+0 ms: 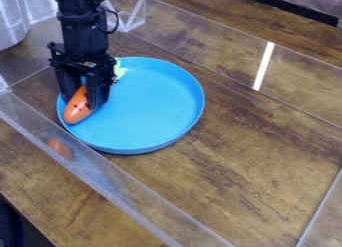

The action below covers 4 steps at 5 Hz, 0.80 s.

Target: Remove the carrot from inside the blue tray and put it on the table

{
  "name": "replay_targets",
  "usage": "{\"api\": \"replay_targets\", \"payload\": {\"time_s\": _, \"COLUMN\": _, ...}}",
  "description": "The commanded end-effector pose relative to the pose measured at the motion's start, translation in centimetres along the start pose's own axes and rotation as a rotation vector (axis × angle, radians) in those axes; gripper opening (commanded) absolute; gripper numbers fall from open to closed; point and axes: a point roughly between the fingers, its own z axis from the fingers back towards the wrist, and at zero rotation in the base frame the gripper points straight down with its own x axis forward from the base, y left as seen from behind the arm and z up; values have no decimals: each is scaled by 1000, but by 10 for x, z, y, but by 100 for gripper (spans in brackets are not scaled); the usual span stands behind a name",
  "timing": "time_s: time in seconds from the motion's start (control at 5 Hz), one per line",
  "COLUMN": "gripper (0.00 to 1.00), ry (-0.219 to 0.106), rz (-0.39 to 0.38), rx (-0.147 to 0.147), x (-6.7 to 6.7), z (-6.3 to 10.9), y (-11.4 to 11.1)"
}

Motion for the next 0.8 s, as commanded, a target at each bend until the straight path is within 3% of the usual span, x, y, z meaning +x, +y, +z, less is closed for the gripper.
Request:
{"api": "replay_targets", "payload": {"time_s": 0.0, "gripper": 0, "ry": -58, "rz": -42, "rx": 22, "x": 1, "z": 22, "y": -7}}
{"api": "replay_targets", "payload": {"time_s": 0.6, "gripper": 0, "ry": -61, "rz": -68, "rx": 25, "x": -4, "z": 28, "y": -11}}
